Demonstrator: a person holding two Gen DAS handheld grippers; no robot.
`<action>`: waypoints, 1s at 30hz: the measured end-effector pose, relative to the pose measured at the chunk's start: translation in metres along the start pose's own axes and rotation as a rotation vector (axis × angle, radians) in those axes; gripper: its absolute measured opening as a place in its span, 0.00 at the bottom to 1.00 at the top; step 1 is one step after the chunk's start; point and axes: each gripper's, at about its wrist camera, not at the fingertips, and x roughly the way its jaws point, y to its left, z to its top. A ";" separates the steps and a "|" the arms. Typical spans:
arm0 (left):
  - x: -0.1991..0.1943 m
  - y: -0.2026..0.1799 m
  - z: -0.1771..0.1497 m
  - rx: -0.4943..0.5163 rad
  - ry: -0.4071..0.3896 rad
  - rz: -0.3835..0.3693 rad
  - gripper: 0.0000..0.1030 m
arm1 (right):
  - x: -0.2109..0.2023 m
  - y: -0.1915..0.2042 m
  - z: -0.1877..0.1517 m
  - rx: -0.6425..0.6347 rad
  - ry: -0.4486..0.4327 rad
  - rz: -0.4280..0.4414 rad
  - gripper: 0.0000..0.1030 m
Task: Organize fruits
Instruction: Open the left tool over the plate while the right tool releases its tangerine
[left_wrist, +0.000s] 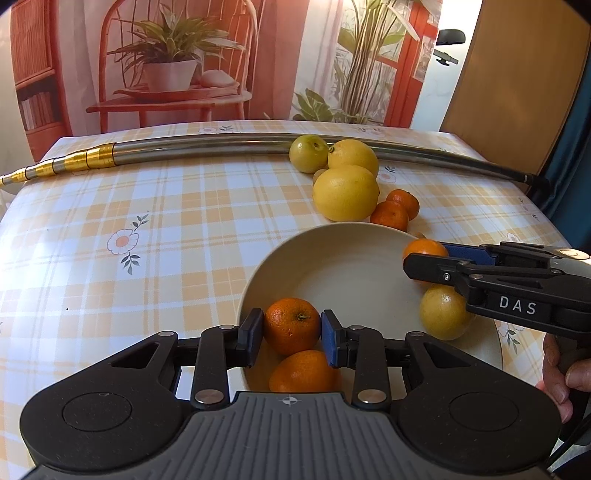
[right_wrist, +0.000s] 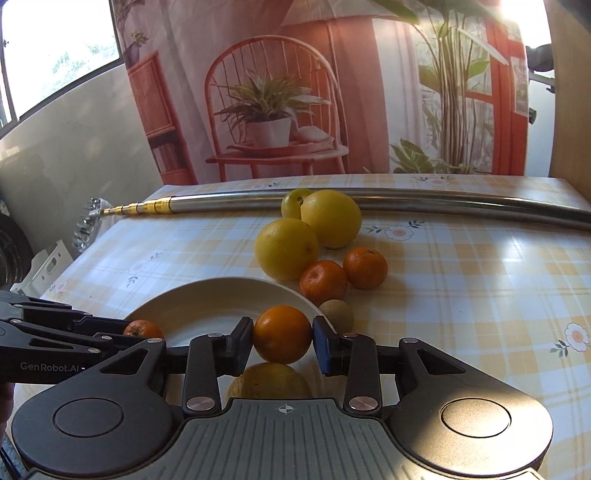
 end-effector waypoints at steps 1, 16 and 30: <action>0.000 0.000 0.000 0.000 0.000 0.000 0.34 | 0.001 0.000 -0.001 0.000 0.006 0.001 0.29; 0.000 0.000 0.000 0.000 0.000 0.000 0.35 | -0.005 0.004 -0.002 -0.055 -0.036 -0.045 0.33; -0.003 -0.005 -0.002 0.012 -0.007 0.004 0.43 | -0.013 -0.005 0.002 -0.028 -0.088 -0.093 0.95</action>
